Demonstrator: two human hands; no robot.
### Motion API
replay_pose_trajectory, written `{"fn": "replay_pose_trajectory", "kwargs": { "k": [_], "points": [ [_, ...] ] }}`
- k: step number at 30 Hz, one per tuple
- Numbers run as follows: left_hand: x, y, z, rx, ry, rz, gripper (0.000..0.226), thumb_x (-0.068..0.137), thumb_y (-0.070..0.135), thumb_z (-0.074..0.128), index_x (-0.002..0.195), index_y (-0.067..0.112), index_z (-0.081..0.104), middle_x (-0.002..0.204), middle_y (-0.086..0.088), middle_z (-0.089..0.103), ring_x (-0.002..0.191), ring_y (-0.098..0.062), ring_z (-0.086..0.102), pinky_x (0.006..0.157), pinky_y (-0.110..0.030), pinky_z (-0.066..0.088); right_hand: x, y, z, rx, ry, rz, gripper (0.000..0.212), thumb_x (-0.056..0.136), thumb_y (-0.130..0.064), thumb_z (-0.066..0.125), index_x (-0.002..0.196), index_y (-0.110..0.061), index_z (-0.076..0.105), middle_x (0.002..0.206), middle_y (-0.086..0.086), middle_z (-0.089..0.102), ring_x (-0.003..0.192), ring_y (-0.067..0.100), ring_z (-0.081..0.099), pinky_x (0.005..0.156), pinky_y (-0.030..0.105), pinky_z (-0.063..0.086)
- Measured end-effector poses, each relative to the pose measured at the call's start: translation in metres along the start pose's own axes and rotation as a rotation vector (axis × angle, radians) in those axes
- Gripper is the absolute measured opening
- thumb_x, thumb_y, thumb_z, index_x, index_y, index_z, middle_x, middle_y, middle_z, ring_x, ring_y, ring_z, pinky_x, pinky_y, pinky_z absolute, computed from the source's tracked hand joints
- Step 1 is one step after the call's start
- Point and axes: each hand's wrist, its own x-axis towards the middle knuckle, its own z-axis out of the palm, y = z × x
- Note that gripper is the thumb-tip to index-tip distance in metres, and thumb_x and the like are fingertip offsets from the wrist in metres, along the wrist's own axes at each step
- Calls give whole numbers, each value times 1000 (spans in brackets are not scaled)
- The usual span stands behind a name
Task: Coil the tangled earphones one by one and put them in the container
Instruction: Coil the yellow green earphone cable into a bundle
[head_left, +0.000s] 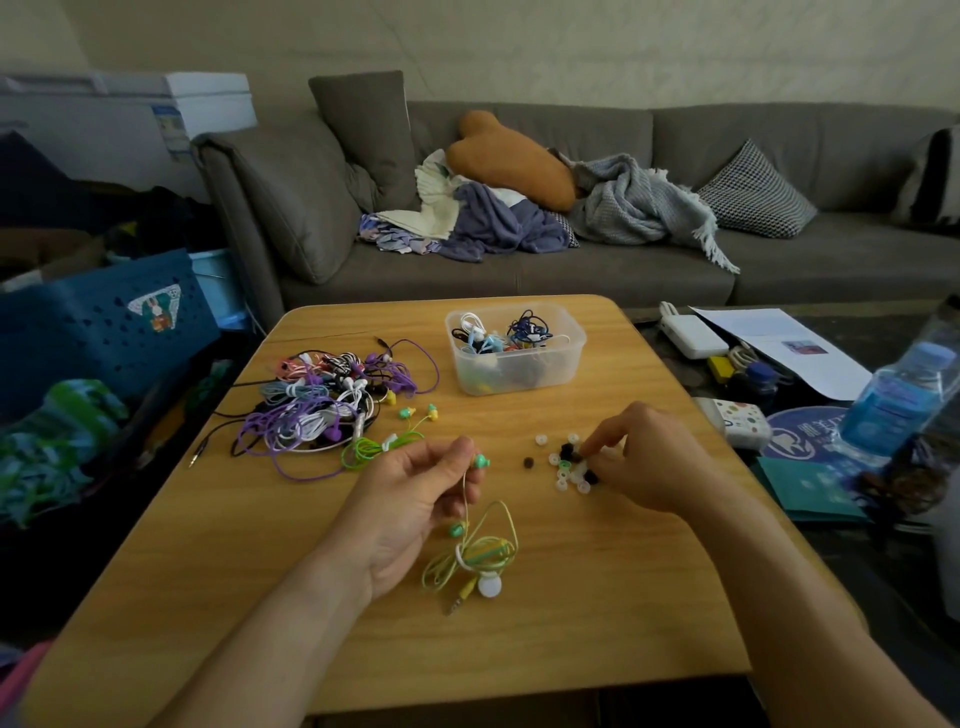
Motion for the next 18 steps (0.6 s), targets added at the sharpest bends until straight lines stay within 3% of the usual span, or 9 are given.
{"fn": "replay_pose_trajectory", "kwargs": {
  "k": [6,11,14,18],
  "points": [
    [-2,1,1,-8,-12,-13,24,71,17,69,89,2,68,73,-9,67,61,-13,59,51,-20,47,1,1,2,24,22,-5,9,92,-30,64,97,-29,72,103,-7,57,82,5,51,57,12,33],
    [-3,1,2,-30,-11,-2,29,73,14,68,95,-3,65,74,-12,68,61,-14,62,52,-21,51,-1,-2,3,202,104,27,8,94,-25,62,95,-24,70,84,-16,63,75,2,58,58,16,44],
    [-2,1,3,-41,-10,-5,29,73,13,67,97,-4,64,75,-13,68,61,-15,63,53,-21,52,-1,-3,3,274,145,34,8,92,-23,66,92,-22,74,79,-13,69,73,3,64,59,17,52],
    [-3,1,3,-37,-6,-14,24,76,10,66,96,-4,64,74,-13,68,61,-15,63,53,-21,52,-3,-2,3,371,145,24,7,86,-22,73,90,-28,74,81,-14,71,76,1,66,59,14,52]
  ]
}}
